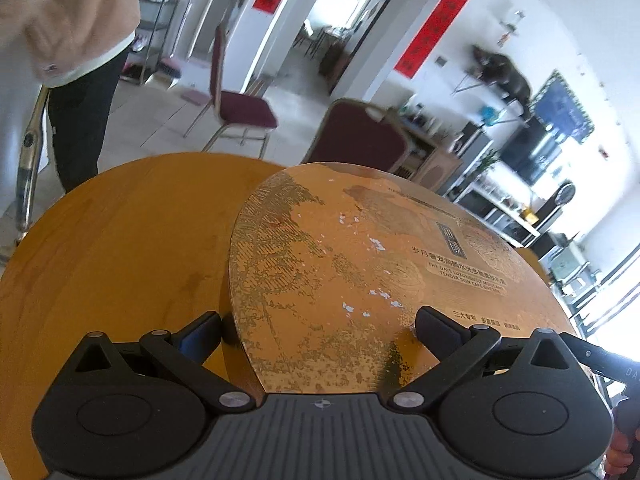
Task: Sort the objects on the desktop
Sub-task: 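Lift the gold lid with both tools and carry it toward the box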
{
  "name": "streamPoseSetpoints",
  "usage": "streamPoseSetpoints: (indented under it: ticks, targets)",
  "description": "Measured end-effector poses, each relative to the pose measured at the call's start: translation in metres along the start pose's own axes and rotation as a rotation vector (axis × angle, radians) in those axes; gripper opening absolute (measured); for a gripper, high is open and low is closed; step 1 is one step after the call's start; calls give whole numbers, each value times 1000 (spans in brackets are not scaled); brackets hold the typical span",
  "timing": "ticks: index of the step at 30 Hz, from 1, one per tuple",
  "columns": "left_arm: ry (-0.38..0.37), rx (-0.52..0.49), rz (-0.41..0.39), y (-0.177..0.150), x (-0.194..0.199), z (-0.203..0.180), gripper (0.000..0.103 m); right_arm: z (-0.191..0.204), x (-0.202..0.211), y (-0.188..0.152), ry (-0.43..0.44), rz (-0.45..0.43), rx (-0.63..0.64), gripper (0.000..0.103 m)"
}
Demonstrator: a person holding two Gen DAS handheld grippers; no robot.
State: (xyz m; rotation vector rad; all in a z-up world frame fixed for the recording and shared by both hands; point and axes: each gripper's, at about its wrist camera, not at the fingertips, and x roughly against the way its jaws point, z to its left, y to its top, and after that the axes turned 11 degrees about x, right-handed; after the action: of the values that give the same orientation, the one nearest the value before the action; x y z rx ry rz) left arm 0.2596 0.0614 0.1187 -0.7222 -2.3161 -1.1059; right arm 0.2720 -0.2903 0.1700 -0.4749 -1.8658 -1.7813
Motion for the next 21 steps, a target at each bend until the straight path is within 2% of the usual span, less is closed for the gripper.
streamPoseSetpoints:
  ticks: [6,13,18,21]
  targets:
    - [-56,-21,-47,-47,57,-46,102,-14,109,-18,-56,-74,32,93]
    - [-91,-41,-79,-103,111,-74,102,-19,205,-54,-90,-127,81,93]
    - [-75,-45,-96,-134,129,-72,101,-20,242,-89,-85,-151,93,93]
    - [-36,-48,-118,-151,140,-61,101,-20,243,-113,-47,-145,81,93]
